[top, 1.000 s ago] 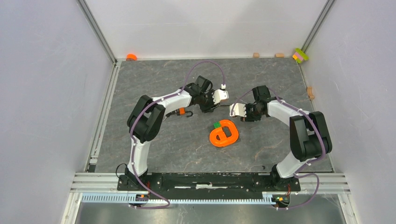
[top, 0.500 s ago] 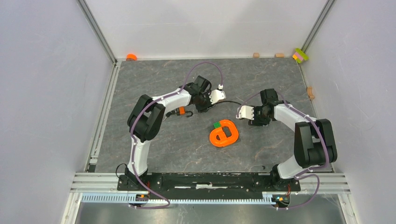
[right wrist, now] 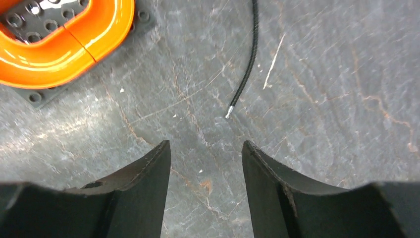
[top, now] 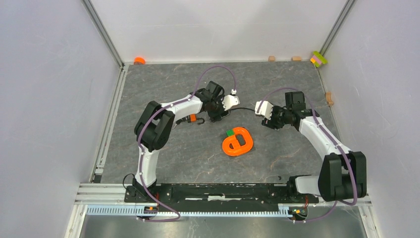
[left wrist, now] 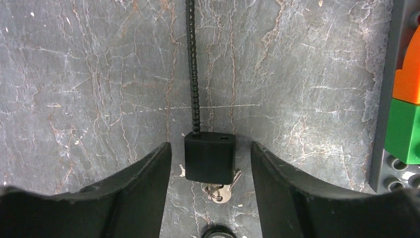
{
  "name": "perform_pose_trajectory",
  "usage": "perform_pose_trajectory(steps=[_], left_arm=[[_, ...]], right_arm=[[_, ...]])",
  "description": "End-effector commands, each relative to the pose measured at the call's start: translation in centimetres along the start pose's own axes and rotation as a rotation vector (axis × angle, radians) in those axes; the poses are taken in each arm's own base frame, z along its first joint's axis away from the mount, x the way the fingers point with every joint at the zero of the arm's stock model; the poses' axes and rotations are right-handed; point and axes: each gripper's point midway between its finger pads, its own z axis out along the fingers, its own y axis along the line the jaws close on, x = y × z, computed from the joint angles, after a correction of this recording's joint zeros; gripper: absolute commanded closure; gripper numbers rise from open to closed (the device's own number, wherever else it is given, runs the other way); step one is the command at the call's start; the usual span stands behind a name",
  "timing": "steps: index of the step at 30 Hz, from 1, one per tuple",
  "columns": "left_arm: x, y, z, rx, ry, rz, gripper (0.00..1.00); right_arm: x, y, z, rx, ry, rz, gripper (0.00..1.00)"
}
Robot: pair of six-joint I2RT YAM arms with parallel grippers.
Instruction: Unlock with the key
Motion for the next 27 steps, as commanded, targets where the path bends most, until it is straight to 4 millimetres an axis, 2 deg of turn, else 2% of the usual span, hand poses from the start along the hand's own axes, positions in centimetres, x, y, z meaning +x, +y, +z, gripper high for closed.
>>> perform_pose_trajectory(steps=[1, 5, 10, 14, 17, 18, 19, 22, 27], left_arm=[[-2.1, 0.4, -2.0, -0.043, -0.059, -0.029, 0.32], [-3.0, 0.9, -2.9, -0.073, -0.093, -0.021, 0.26], [-4.0, 1.9, -3.9, -0.128, -0.124, -0.018, 0.13], [-5.2, 4.5, -5.7, -0.285, -0.202, -0.072, 0.03], [-6.3, 6.6, -8.2, -0.430, -0.291, -0.113, 0.00], [-6.4, 7.1, -9.0, -0.462, -0.318, -0.126, 0.00], [-6.4, 8.0, -10.0, -0.523, -0.331, -0.156, 0.00], [-5.9, 9.9, -13.0, -0.658, -0.366, -0.276, 0.00], [-4.7, 11.3, -17.2, -0.765, -0.423, -0.458, 0.00]], right_arm=[[-3.0, -0.6, -1.2, 0.047, -0.129, 0.027, 0.41], [-3.8, -0.5, -1.8, 0.063, -0.158, 0.041, 0.40], [-4.6, -1.2, -2.2, 0.113, -0.199, 0.072, 0.36], [-4.8, -2.8, -2.3, 0.176, -0.202, 0.089, 0.28], [-4.3, -4.9, -2.4, 0.246, -0.164, 0.137, 0.21], [-4.1, -5.7, -2.5, 0.275, -0.151, 0.152, 0.09], [-4.1, -6.6, -2.7, 0.315, -0.145, 0.174, 0.02], [-4.1, -8.8, -3.5, 0.415, -0.140, 0.229, 0.02], [-5.7, -11.6, -5.2, 0.536, -0.217, 0.339, 0.02]])
